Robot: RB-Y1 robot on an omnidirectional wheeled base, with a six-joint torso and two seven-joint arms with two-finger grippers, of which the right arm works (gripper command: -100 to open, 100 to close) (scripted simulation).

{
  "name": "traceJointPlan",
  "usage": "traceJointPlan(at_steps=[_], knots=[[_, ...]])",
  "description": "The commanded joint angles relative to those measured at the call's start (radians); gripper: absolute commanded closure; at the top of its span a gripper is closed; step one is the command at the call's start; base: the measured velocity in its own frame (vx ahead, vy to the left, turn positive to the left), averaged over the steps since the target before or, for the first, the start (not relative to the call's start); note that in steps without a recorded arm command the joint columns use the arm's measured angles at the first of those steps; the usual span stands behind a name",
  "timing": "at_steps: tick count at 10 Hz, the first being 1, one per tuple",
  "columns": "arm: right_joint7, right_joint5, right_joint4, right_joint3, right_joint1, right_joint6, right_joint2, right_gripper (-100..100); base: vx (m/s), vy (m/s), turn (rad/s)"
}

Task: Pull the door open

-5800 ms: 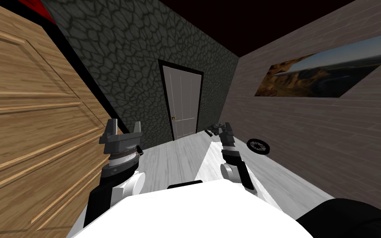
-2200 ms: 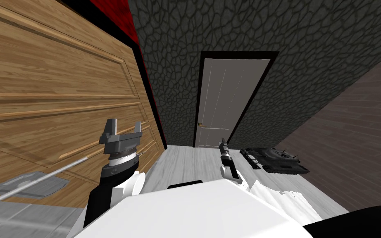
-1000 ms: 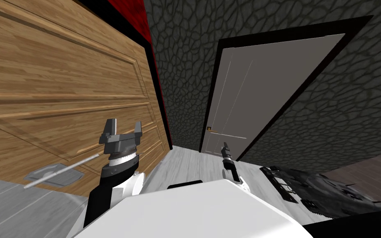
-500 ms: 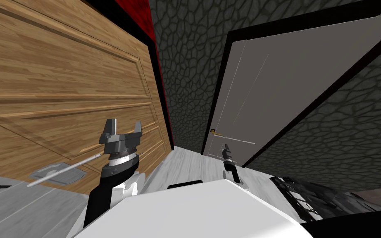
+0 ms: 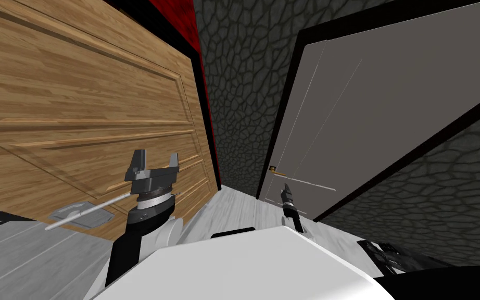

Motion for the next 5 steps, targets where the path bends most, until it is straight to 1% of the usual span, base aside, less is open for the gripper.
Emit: traceJointPlan(at_steps=[1,2,3,5], knots=[[-0.007,-0.003,0.045,-0.009,-0.011,-0.013,-0.004,-100,0.116,-0.018,0.179],[-0.009,-0.004,0.061,-0.011,-0.016,-0.017,-0.006,-100,0.111,-0.026,0.139],[-0.012,-0.006,0.087,-0.016,-0.024,-0.024,-0.008,-100,0.083,-0.051,0.105],[-0.017,-0.008,0.118,-0.021,-0.033,-0.033,-0.012,-100,0.071,-0.038,0.076]])
